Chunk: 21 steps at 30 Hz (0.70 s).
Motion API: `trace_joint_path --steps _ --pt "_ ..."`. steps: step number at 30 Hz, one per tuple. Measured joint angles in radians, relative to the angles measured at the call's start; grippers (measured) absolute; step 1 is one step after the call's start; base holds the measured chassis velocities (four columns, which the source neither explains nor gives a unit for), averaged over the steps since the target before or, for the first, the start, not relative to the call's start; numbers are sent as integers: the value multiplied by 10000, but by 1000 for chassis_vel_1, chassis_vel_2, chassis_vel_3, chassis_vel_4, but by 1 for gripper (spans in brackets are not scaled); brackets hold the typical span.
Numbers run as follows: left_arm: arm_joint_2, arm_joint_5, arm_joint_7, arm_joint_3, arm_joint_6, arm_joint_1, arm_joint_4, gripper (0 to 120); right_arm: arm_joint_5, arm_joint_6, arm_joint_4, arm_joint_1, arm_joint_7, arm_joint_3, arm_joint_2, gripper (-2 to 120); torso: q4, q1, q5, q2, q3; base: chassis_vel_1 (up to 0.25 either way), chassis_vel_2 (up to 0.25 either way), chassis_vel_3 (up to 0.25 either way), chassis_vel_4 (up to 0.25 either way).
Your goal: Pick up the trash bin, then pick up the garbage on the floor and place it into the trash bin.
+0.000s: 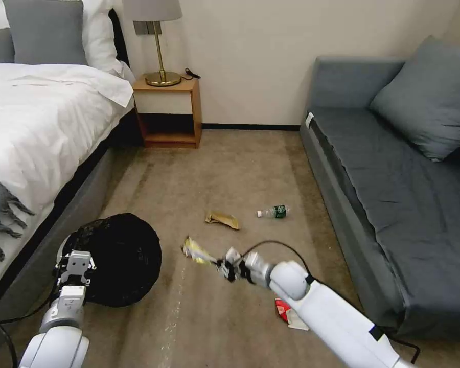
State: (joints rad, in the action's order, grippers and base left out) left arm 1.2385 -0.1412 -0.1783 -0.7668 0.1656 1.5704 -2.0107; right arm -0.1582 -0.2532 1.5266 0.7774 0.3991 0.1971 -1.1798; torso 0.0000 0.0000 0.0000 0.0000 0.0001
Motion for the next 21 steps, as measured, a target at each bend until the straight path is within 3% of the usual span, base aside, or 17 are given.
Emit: trace_joint_path --steps 3,10,21 --pt "142 -153 11 196 -35 -134 -11 3 -1022 -367 676 -288 -137 155 -53 0 0 0 -1 0 -1 0 0 0 0" --pt "294 -309 15 423 -37 -294 -9 2 -1524 -598 988 -721 -85 966 -203 0 -1 0 0 0 -1 0 0 0 0" --pt "591 -141 144 787 -106 -538 92 2 -1909 -537 -265 -1584 -117 1929 -1120 0 1 0 0 0 -1 0 0 0 0"
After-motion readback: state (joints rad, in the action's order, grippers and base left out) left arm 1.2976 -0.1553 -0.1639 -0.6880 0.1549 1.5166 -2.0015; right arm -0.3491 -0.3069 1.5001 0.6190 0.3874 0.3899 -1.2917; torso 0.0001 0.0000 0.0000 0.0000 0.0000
